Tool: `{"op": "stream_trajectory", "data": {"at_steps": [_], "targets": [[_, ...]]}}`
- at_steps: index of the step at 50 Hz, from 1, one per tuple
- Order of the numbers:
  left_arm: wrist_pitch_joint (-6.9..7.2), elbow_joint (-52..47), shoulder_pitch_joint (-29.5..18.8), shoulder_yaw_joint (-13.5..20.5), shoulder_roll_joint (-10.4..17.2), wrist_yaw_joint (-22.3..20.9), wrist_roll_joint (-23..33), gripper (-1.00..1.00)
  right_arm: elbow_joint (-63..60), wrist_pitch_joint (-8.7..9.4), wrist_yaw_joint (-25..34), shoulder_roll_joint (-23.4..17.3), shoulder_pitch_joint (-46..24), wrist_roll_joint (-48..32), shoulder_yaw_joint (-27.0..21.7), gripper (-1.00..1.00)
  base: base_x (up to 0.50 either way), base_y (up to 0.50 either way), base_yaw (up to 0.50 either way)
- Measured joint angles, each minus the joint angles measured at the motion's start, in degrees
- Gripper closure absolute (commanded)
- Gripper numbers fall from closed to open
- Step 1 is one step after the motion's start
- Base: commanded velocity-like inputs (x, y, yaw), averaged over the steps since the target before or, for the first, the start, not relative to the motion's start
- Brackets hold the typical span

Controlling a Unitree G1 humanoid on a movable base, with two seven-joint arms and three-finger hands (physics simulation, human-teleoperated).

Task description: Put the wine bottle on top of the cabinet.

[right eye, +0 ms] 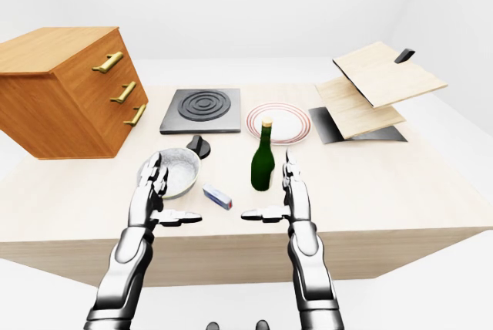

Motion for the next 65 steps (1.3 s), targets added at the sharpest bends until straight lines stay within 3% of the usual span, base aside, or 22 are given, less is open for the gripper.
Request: {"op": "stream_trajectory", "data": {"at_steps": [9,10,19,29,33,39,54,65], "targets": [[3.04,-5.28,1.17,1.23,0.62,-1.44,-0.66,-1.0,-4.33,3.31,0.92,-0.75,0.54,-0.53,-1.41,-1.0,0.0,0.0,0.0],[4.01,-4.34,0.04,1.47,0.6,-0.91,-0.67,-1.0,-4.37,3.46,1.12,-0.79,0.32,-0.47,-1.63,-1.0,0.0,0.0,0.0],[2.07,-3.12,-0.11,2.19,0.91,-1.42,-0.92,-1.0,-4.27,2.93,1.84,-0.85,0.72,-1.11,-2.61,-1.0,0.0,0.0,0.0],[1.02,-2.28,-0.16,2.55,1.01,-1.7,-0.84,-1.0,-5.0,3.22,2.34,-0.95,0.92,-1.15,-3.23,-1.0,0.0,0.0,0.0],[1.92,-3.34,-0.25,2.65,1.1,-1.69,-0.76,-1.0,-6.16,3.98,2.56,-1.09,1.13,-0.81,-3.67,-1.0,0.0,0.0,0.0],[5.03,-7.78,-0.19,2.9,1.22,-1.71,-0.8,-1.0,-11.78,4.61,2.87,-1.5,1.69,-0.29,-4.64,-1.0,0.0,0.0,0.0],[5.03,-23.75,-1.61,6.29,2.61,-1.9,-3.66,-1.0,-31.69,4.61,3.85,-2.78,1.49,-0.67,-8.76,-1.0,0.0,0.0,0.0],[5.03,-35.49,-4.29,9.5,4.34,-1.33,-6.35,-1.0,-45.65,4.61,5.3,-4.84,-2.54,-1.97,-11.7,-1.0,0.0,0.0,0.0]]}}
